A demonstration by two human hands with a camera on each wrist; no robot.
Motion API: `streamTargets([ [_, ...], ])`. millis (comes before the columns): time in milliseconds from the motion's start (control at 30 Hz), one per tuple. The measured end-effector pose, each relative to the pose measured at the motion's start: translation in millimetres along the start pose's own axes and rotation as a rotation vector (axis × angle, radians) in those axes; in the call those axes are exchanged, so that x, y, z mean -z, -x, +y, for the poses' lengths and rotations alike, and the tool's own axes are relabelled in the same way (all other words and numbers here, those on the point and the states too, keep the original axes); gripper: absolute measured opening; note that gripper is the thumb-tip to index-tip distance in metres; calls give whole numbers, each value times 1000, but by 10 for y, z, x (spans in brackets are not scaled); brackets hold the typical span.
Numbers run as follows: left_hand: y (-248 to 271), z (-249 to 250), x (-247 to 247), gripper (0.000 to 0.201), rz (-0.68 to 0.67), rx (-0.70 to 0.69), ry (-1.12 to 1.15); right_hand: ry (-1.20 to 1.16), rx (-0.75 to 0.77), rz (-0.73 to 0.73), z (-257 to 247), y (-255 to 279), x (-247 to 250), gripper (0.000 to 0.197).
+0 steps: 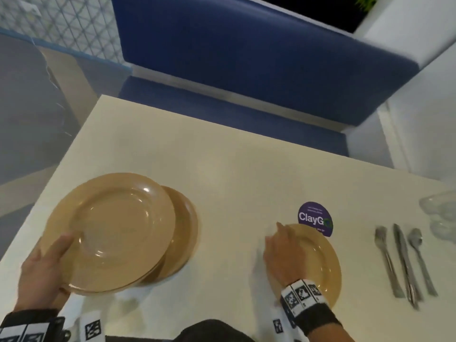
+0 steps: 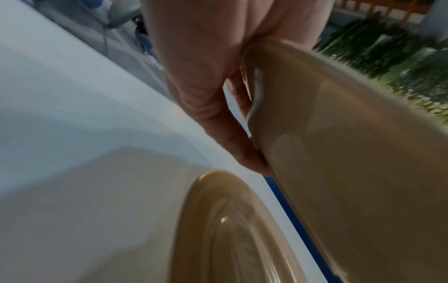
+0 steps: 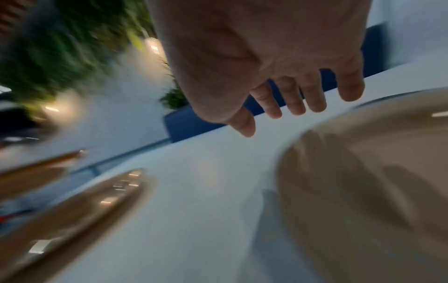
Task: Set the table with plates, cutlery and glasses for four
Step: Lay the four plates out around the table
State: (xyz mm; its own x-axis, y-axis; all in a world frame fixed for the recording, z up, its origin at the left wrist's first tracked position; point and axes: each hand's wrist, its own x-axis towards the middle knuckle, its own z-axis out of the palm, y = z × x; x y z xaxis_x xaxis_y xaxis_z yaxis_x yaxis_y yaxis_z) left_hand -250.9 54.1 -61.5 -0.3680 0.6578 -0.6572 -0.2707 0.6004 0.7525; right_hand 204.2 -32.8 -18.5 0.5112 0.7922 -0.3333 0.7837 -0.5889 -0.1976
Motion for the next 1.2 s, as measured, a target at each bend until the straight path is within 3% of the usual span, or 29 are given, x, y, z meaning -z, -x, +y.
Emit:
streamTargets([
  [67, 77, 81, -182, 63, -185, 20, -28, 132, -119, -22, 735, 49, -59, 75],
  [133, 164, 113, -372, 53, -282, -2, -136, 172, -146, -123, 1096, 124, -226, 72],
  [200, 270, 46, -551, 39, -332, 38, -184, 186, -125, -169, 1165, 189, -300, 73],
  [267, 336, -42, -664, 36, -366, 70, -273, 149, -196, -175, 1124, 188, -293, 67],
  [900, 681, 29, -638, 20, -404, -9, -408, 133, -152, -153, 1231, 44, -385, 70],
  [1133, 627, -40, -509, 21, -374, -15, -425, 145, -196, -167, 1090, 136, -245, 65],
  [1200, 623, -15, -514, 20, -367, -20, -404, 46, -242, -90, 1010, 196, -106, 64],
])
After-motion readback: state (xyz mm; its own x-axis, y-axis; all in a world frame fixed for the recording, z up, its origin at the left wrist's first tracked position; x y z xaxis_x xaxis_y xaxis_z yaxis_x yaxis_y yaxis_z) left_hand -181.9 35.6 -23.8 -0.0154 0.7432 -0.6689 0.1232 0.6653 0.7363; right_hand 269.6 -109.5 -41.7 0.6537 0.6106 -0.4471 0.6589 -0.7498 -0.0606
